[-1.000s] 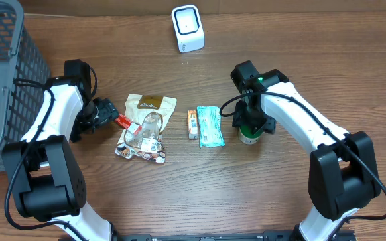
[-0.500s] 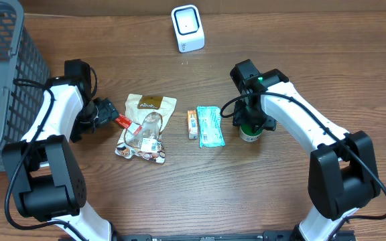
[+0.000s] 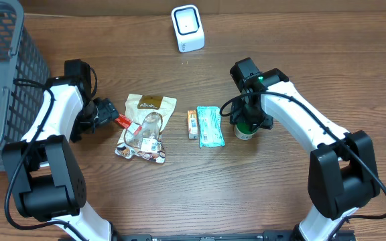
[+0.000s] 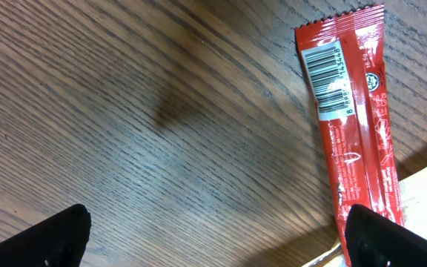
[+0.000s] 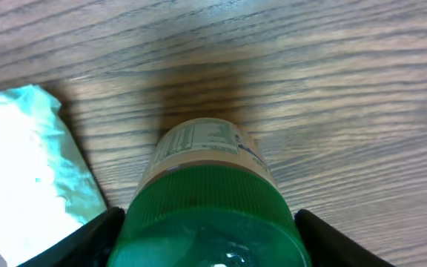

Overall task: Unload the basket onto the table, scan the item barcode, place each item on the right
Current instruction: 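Lower the right gripper and grasp the green-lidded jar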

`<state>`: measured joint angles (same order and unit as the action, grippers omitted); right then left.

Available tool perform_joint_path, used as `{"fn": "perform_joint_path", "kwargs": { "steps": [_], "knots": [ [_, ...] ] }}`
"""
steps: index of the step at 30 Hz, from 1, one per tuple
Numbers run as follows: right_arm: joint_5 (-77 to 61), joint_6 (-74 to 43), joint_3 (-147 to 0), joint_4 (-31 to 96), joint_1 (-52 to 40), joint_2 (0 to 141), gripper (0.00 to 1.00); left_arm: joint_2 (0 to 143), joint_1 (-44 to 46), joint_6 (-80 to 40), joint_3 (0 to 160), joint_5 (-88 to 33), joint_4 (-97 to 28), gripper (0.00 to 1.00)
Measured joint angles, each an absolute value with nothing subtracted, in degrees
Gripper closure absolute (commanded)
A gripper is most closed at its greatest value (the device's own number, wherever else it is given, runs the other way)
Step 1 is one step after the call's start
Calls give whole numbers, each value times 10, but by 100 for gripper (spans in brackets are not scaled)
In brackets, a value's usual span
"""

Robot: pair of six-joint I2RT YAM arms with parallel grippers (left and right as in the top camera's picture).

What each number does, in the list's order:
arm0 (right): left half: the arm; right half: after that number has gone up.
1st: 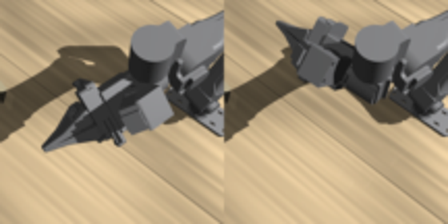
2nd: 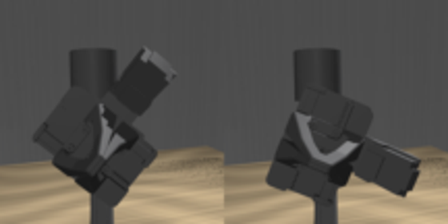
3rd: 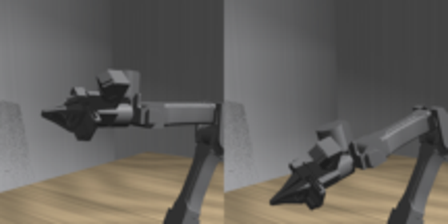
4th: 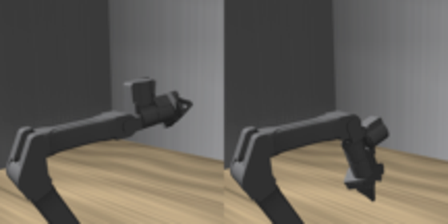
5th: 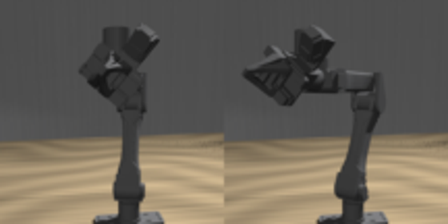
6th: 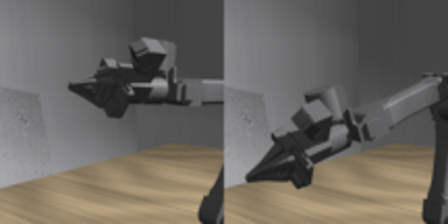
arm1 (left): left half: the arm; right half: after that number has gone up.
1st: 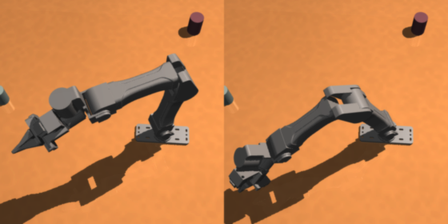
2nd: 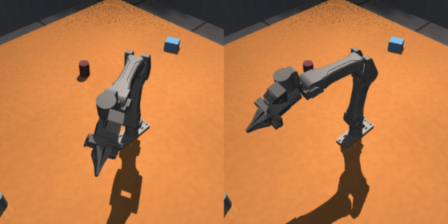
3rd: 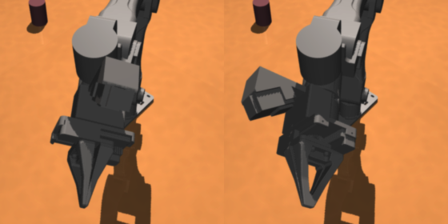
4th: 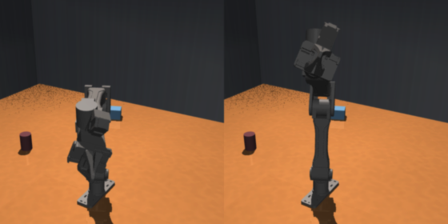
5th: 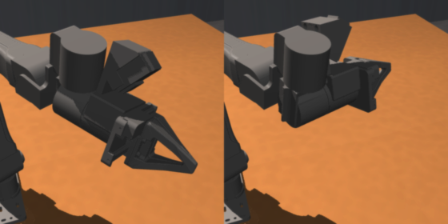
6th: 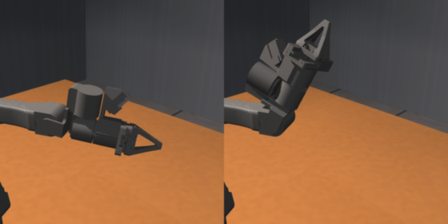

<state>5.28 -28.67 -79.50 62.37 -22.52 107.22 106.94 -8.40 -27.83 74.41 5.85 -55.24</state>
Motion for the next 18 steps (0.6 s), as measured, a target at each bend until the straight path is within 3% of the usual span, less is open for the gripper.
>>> {"fn": "perform_joint_path", "kwargs": {
  "steps": [9,18],
  "knots": [
    [46,-283,-816,641,-225,1073,2,1069,-84,-278,744,58,-552,0],
    [30,-298,-901,712,-223,1073,0,1069,-84,-278,744,58,-552,0]
  ]
}}
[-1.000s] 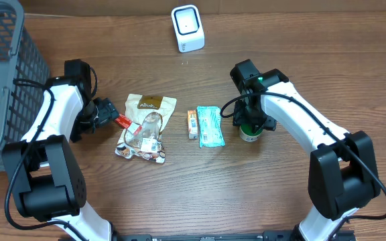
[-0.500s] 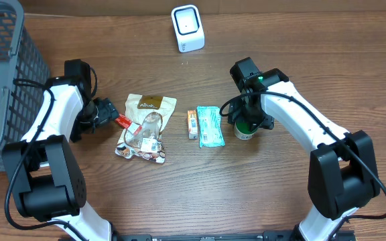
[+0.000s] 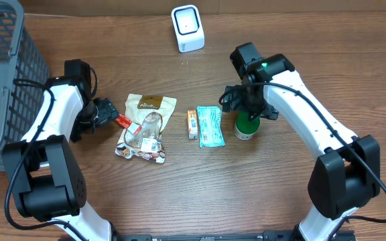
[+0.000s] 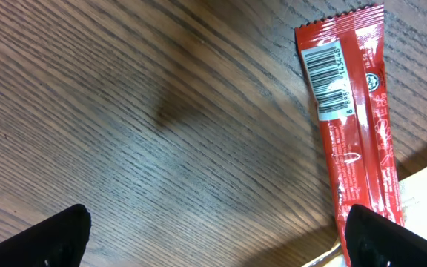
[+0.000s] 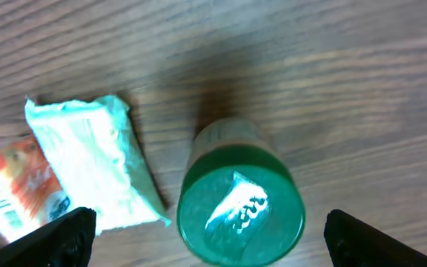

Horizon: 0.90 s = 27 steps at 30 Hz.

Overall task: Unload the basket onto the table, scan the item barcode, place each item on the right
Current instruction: 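Lower the right gripper and grasp the green-lidded jar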

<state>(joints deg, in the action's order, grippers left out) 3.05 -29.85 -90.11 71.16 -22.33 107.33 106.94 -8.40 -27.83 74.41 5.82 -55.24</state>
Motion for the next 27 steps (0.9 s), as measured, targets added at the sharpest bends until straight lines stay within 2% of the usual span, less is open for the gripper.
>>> {"fn": "perform_joint_path", "kwargs": {
  "steps": [13,27],
  "knots": [
    [0,-312,-893,738,-206,1073,0,1069,-84,-278,744,58,-552,0],
    [-18,-314,-807,650,-206,1073,0,1069,-84,-278,744,58,-552,1]
  ]
}}
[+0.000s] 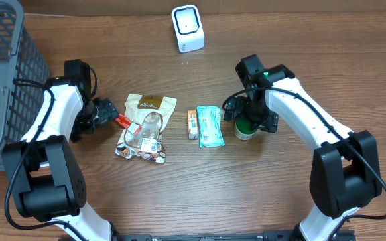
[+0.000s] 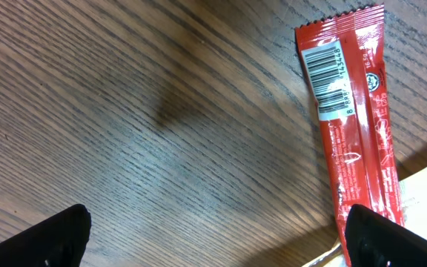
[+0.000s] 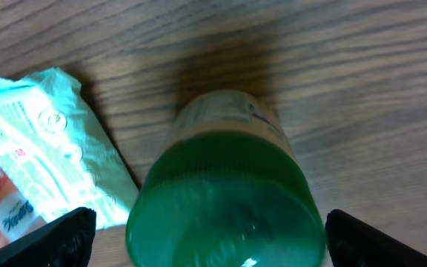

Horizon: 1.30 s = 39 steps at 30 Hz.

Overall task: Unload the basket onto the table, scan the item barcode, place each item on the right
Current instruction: 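Lower the right gripper and grasp the green-lidded jar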

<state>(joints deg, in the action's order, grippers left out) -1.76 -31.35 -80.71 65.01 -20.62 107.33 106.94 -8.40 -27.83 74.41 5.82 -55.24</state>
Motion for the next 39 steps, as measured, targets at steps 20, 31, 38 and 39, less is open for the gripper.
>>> {"fn": "perform_joint_path", "kwargs": {
  "steps": [20,31,38,39],
  "knots": [
    [-26,-314,-722,550,-206,1074,4,1069,-84,-278,744,58,-552,1],
    [-26,-315,-722,540,-206,1074,13,1069,-84,-278,744,58,-552,0],
    [-12,-315,-722,540,-206,1074,22,1069,-84,-278,744,58,-552,0],
    [-11,-315,-722,540,-206,1074,23,1069,-84,-278,744,58,-552,0]
  ]
}}
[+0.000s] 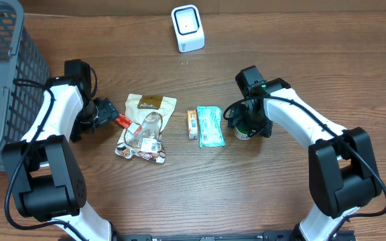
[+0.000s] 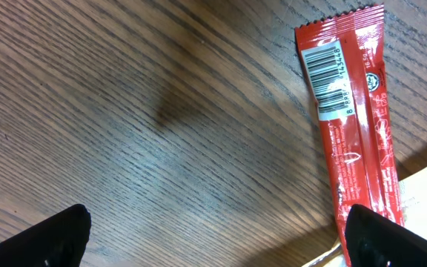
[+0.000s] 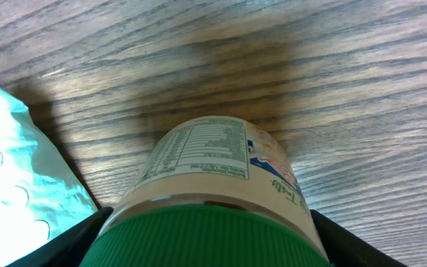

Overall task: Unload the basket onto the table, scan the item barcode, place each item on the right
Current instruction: 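Lower the right gripper and grasp the green-lidded jar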

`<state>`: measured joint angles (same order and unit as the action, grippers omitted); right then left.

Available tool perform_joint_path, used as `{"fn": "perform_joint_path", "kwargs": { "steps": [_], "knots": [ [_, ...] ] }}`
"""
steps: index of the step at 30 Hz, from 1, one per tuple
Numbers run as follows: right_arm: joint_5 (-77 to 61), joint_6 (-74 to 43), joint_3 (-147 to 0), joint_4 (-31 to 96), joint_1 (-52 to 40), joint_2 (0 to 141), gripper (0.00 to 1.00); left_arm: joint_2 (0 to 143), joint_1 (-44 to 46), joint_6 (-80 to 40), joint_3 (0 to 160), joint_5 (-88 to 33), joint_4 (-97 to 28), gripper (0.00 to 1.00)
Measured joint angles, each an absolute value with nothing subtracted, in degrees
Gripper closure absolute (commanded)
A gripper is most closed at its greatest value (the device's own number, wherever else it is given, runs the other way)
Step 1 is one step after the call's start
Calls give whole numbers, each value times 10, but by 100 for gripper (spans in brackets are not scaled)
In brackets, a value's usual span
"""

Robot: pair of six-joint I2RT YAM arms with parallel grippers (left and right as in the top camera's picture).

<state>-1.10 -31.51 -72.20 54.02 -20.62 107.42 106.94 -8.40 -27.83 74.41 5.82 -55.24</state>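
Note:
A jar with a green ribbed cap and a printed label (image 3: 213,156) stands right of centre (image 1: 244,132). My right gripper (image 3: 210,241) is lowered over it, its black fingers (image 3: 87,230) pressed against both sides of the cap, shut on it. The white scanner (image 1: 187,28) stands at the back. My left gripper (image 2: 217,237) hangs open over bare wood, with a red packet (image 2: 351,126) lying barcode up by its right finger.
A teal packet (image 1: 210,126) and a small orange pack (image 1: 192,124) lie just left of the jar. A snack bag (image 1: 146,127) lies by the left gripper (image 1: 106,112). A grey mesh basket (image 1: 5,73) fills the far left.
My right gripper has come lower over the jar and its fingers have drawn in against the cap. The jar stands where it was. The left arm has not moved.
My right gripper first sat low around the jar's cap. Then it was raised above the jar with its fingers spread wide. After that it was closer to the cap, still spread, and now it grips the jar. The left gripper stayed open by the red packet throughout.

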Motion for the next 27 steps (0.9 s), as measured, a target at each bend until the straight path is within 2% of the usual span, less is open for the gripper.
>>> {"fn": "perform_joint_path", "kwargs": {
  "steps": [8,10,12,17,19,22,24,27],
  "knots": [
    [-8,-315,-722,541,-206,1074,24,1069,-84,-278,744,58,-552,0],
    [-8,-315,-722,541,-206,1074,19,1069,-84,-278,744,58,-552,0],
    [-8,-315,-722,541,-206,1074,0,1069,-84,-278,744,58,-552,0],
    [-7,-315,-722,541,-206,1074,0,1069,-84,-278,744,58,-552,0],
    [-6,-315,-722,540,-206,1074,1,1069,-84,-278,744,58,-552,0],
    [-6,-317,-722,540,-206,1074,19,1069,-84,-278,744,58,-552,0],
    [-6,-316,-722,540,-206,1074,23,1069,-84,-278,744,58,-552,0],
    [-6,-315,-722,540,-206,1074,25,1069,-84,-278,744,58,-552,0]
  ]
}}
